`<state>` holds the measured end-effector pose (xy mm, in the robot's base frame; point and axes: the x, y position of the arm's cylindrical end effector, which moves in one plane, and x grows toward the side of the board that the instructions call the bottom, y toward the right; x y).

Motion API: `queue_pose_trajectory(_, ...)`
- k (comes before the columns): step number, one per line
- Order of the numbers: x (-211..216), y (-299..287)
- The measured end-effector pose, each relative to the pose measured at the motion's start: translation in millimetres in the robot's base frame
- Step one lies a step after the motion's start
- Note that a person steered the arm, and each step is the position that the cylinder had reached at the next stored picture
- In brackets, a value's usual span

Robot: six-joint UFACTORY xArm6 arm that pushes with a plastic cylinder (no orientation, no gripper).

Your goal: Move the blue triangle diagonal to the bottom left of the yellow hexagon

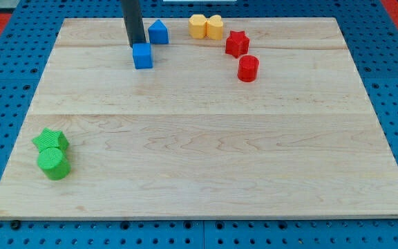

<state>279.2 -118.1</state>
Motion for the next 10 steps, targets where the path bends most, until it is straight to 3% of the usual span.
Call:
queue_pose_trajectory(2,32,18)
queue_pose_trajectory(3,33,-18)
queue_pose_trajectory(4,-9,-47)
queue_pose_trajectory(5,-61,-9)
queue_pose_trajectory(6,-87,13)
queue_pose_trajectory(10,-39,10)
